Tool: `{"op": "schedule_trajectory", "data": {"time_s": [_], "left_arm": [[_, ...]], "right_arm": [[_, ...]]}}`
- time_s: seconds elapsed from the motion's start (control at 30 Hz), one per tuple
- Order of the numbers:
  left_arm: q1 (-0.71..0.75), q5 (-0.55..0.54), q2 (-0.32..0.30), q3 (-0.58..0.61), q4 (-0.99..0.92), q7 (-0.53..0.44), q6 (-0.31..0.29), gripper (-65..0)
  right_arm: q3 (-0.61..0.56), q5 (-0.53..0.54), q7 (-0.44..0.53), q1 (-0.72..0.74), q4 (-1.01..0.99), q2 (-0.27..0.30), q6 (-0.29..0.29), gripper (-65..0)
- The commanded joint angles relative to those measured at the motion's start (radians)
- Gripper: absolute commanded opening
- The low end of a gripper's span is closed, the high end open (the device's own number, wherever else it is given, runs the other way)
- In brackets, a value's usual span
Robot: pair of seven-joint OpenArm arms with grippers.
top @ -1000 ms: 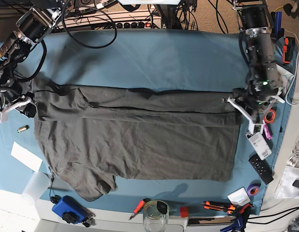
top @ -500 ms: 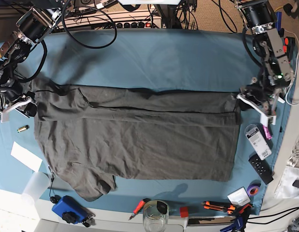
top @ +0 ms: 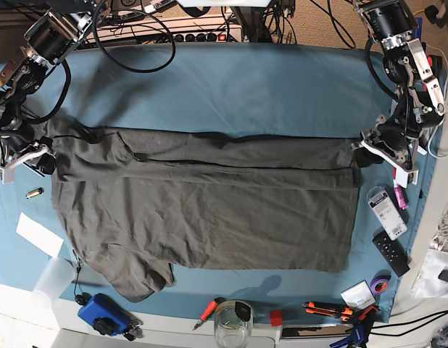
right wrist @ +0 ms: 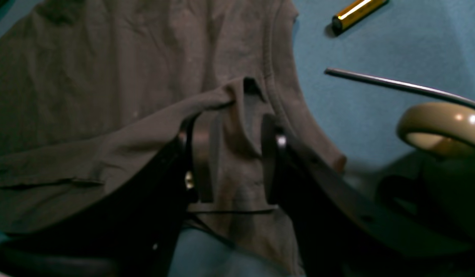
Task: Fold the T-shirt properly
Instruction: 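Lower the folded edge onto the shirt body and release both grippers, then regrasp the folded edge with both grippers at the shirt's sides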
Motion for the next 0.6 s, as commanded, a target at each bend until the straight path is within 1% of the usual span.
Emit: {"op": "schedule_trajectory", "data": {"time_s": [0.0, 0.1, 0.4, 0.47, 0.57], "left_arm": [[0.0, -0.022, -0.01, -0.002, 0.015, -0.01, -0.001, -43.2], [0.024, -0.063, -0.01, -0.002, 0.015, -0.006, -0.005, -43.2], [0.023, -0.088, -0.007, -0.002, 0.015, -0.004, -0.007, -43.2], [0.023, -0.096, -0.004, -0.002, 0.015, -0.014, -0.032, -43.2], [0.02, -0.087, -0.002, -0.002, 0.013, -0.041, -0.031, -43.2]], "right_arm": [[0.004, 0.017, 0.013, 0.016, 0.017, 0.023, 0.005, -46.1], [0.004, 0.017, 0.011, 0.016, 0.017, 0.022, 0.0, -46.1], [0.004, 0.017, 0.008, 0.016, 0.017, 0.022, -0.002, -46.1], [0.004, 0.016, 0.008, 0.016, 0.017, 0.022, -0.002, -46.1], [0.004, 0.017, 0.008, 0.016, 0.017, 0.022, -0.002, -46.1]]}}
